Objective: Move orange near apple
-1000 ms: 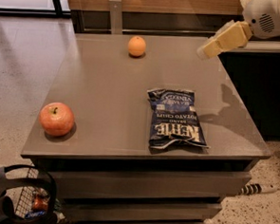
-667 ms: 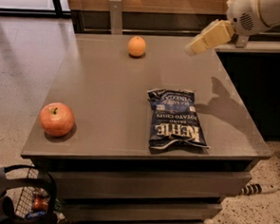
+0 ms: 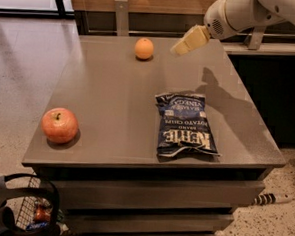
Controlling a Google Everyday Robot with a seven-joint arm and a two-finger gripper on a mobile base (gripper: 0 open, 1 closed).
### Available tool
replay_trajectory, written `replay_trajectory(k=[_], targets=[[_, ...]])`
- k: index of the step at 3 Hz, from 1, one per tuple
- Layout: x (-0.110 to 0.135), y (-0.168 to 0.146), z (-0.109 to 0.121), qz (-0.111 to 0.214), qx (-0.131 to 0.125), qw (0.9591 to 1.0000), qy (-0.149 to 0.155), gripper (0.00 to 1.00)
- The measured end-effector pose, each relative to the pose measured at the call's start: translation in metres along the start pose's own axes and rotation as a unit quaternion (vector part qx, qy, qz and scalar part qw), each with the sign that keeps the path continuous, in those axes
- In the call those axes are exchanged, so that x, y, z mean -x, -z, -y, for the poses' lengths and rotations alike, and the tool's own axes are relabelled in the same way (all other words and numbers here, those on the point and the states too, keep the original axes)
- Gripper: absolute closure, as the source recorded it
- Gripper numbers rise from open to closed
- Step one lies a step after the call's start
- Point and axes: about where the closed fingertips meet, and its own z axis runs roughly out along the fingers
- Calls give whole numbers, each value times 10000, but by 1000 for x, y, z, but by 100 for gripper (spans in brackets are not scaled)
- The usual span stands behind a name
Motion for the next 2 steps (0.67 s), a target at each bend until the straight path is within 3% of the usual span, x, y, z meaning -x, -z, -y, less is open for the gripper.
replay_trajectory(k=[2], targets=[[0,-99,-3,-16,449,9987,-256,0]])
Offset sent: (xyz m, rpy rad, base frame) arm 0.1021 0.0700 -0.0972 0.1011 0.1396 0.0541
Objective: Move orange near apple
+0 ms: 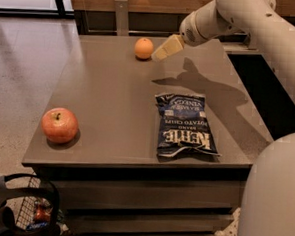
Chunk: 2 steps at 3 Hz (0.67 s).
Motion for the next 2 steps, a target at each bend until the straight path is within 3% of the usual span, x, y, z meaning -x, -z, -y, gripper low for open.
replay_trajectory(k=[2], targets=[[-6,-62,-6,182,334,9989,-271,0]])
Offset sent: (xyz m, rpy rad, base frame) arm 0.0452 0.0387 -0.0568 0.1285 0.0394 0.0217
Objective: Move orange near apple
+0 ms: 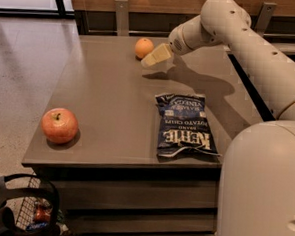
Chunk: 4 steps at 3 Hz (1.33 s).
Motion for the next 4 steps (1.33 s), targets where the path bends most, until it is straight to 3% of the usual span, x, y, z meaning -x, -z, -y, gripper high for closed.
replay_trajectory(k=[2,4], targets=[[14,-19,3,336,41,9994,45,0],[25,-47,-9,661,143,9977,29,0]])
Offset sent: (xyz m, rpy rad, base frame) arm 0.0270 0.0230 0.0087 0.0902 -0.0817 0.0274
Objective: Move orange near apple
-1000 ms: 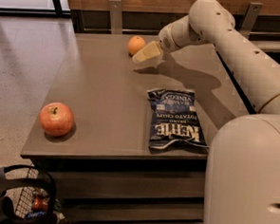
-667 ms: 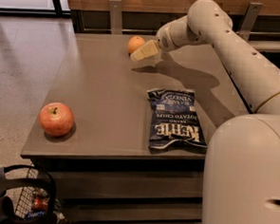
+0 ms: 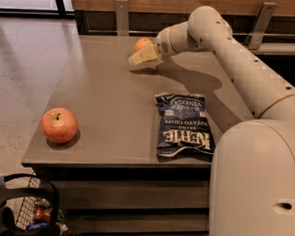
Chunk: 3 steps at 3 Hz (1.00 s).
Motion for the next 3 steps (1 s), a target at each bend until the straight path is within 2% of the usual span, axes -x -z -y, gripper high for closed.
replay_trajectory(k=[2,3], targets=[[3,-21,-5,260,-10,9997,3,0],[3,-31,-6,356,16,9994,-10,26]])
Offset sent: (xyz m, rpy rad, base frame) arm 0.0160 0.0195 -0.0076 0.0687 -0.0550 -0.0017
